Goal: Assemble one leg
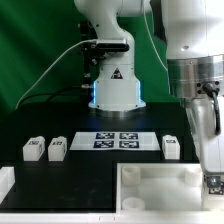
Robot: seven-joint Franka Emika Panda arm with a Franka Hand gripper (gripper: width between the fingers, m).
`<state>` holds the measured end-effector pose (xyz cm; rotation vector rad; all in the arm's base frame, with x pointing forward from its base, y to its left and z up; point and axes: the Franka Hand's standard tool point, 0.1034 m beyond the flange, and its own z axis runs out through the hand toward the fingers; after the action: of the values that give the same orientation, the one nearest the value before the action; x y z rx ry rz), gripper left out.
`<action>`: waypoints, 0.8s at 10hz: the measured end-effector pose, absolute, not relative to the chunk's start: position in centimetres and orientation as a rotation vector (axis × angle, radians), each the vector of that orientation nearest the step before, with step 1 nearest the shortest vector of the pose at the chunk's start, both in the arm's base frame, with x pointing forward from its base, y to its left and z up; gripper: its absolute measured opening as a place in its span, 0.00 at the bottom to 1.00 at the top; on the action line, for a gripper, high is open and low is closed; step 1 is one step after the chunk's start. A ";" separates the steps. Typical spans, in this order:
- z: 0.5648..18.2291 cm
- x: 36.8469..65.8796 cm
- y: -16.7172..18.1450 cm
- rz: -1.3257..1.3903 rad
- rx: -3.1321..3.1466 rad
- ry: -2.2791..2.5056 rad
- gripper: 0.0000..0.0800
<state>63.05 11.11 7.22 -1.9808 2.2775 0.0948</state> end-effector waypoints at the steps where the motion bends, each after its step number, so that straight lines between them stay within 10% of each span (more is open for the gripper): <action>1: 7.2 63.0 11.1 0.094 -1.990 2.270 0.67; 8: 7.0 62.8 11.2 0.020 -2.759 1.207 0.81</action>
Offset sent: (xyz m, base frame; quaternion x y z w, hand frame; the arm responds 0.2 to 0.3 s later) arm -0.0036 0.0140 0.0006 -0.0266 -0.0393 -0.2689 0.9620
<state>62.82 11.16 7.02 -2.7595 1.2075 0.0198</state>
